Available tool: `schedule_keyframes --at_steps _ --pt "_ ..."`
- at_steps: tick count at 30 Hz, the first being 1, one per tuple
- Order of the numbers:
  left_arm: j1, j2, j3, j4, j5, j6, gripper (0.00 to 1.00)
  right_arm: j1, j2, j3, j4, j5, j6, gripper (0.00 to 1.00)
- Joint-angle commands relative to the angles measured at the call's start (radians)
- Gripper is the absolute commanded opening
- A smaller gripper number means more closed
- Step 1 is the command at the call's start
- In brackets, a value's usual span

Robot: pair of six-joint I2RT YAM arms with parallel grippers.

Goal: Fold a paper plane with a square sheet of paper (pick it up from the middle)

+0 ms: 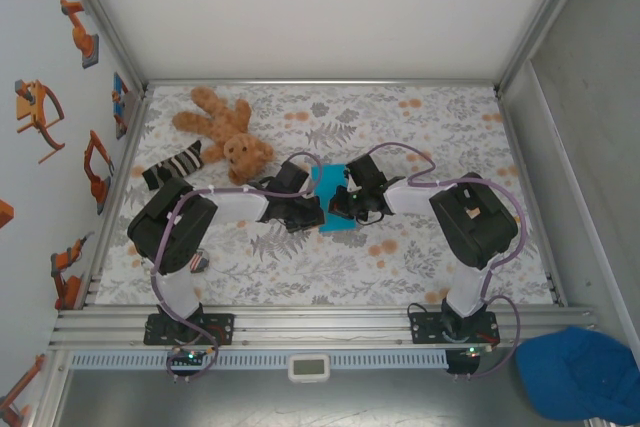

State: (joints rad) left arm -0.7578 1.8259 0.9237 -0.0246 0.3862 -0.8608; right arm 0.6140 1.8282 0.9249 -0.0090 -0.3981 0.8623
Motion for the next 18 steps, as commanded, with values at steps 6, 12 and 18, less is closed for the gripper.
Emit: schedule_keyframes --at_steps 6,12,18 --pt "0.002 0.042 -0.026 -0.044 -0.033 -0.004 0.0 0.004 -0.082 -0.007 0.033 0.028 -0.075 0.0" --pt "0.003 0.042 -0.033 -0.032 -0.032 -0.006 0.0 0.029 -0.054 -0.036 0.04 0.019 -0.054 0.0" --pt "0.003 0.033 -0.042 -0.024 -0.035 -0.007 0.0 0.05 -0.035 -0.056 0.048 0.026 -0.022 0.0"
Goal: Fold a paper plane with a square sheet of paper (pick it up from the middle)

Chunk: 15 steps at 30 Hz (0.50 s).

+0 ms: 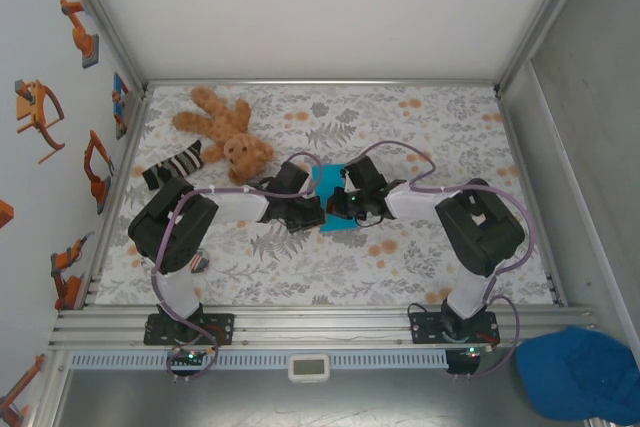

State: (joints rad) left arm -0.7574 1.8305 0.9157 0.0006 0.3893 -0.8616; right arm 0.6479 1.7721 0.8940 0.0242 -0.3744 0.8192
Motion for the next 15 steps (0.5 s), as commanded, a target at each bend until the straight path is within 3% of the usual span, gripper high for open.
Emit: schedule_keyframes --at_steps 1,15 --pt "0.001 0.029 -0.034 -0.051 -0.038 -0.006 0.0 0.015 0.025 -0.029 0.017 0.003 0.027 0.0" --pt "0.003 0.022 -0.033 -0.138 -0.065 -0.016 0.0 -0.026 0.071 -0.021 -0.006 0.06 0.028 0.0"
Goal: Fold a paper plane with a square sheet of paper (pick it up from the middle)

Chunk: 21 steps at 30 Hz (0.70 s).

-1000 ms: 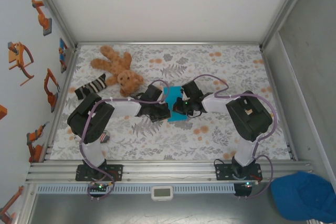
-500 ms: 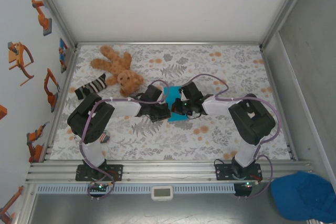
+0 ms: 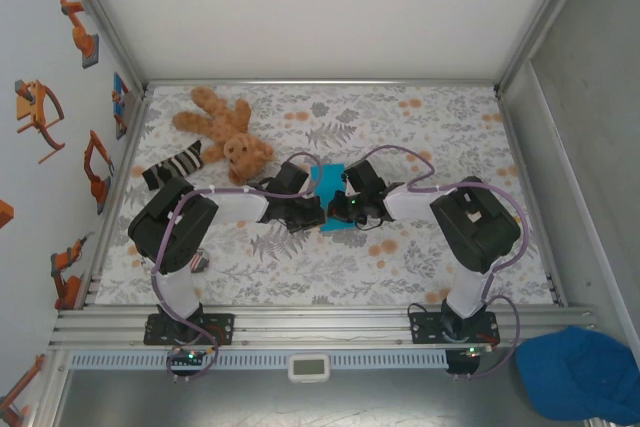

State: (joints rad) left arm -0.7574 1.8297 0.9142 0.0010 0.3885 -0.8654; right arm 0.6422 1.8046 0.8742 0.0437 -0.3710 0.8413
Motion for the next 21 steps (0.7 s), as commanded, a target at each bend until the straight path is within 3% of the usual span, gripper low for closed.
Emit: schedule_keyframes --at_steps 1,15,21 --pt "0.003 0.025 -0.031 -0.152 -0.07 -0.015 0.0 -0.037 0.036 -0.002 -0.022 0.059 0.006 0.0" --pt "0.003 0.041 -0.046 -0.178 -0.069 -0.033 0.0 -0.269 0.081 0.06 0.008 0.053 -0.052 0.0" --pt "0.002 0.034 -0.021 -0.157 -0.042 -0.006 0.0 -0.304 -0.012 0.117 -0.07 0.061 -0.114 0.0"
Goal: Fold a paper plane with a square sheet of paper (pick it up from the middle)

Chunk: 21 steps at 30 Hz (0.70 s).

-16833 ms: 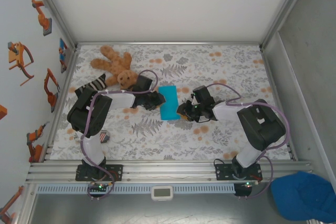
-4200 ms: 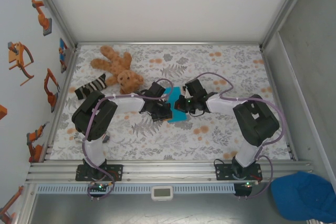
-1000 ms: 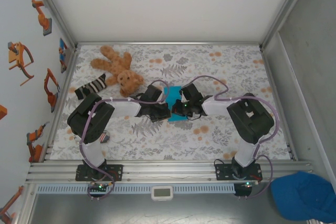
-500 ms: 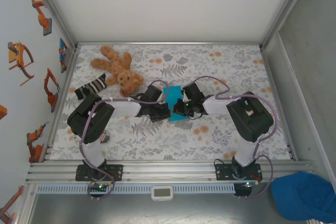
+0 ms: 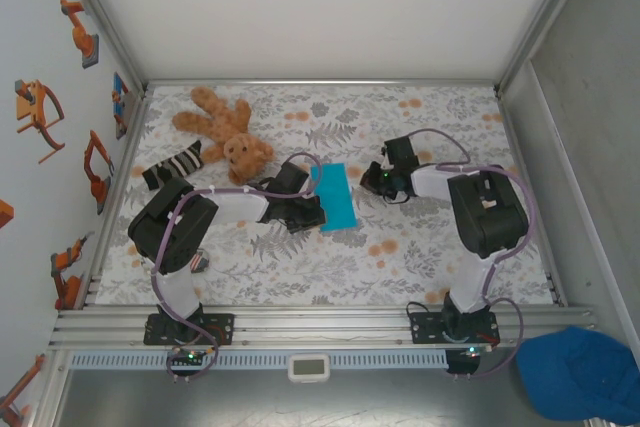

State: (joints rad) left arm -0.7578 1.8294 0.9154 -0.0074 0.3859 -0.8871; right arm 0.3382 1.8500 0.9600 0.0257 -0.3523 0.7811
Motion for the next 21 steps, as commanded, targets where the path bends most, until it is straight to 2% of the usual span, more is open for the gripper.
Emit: schedule_keyframes --at_steps 1,6,9,11,13,15,17,21 --pt "0.003 0.033 -0.017 -0.147 -0.036 0.018 0.0 0.002 -0.085 0.027 -0.059 0.035 -0.055 0.0" --pt "0.005 0.023 0.025 -0.131 0.0 0.033 0.0 0.052 -0.177 -0.039 -0.083 0.01 -0.046 0.0" --pt "0.013 -0.02 0.073 -0.093 0.056 0.013 0.0 0.078 -0.236 -0.103 -0.063 0.014 0.004 0.01" --pt "0.013 -0.065 0.101 -0.089 0.047 0.011 0.01 0.081 -0.281 -0.139 -0.039 0.016 0.04 0.03" --pt "0.013 -0.094 0.118 -0.111 0.007 0.017 0.06 0.083 -0.304 -0.149 -0.047 0.024 0.067 0.12" --pt "0.017 -0.095 0.136 -0.148 -0.052 0.026 0.06 0.088 -0.311 -0.156 -0.04 0.026 0.088 0.2" --pt "0.026 -0.071 0.15 -0.158 -0.08 0.02 0.06 0.091 -0.306 -0.155 -0.044 0.043 0.104 0.37" --pt "0.049 -0.023 0.165 -0.113 -0.075 0.008 0.06 0.102 -0.282 -0.153 -0.029 0.052 0.129 0.41"
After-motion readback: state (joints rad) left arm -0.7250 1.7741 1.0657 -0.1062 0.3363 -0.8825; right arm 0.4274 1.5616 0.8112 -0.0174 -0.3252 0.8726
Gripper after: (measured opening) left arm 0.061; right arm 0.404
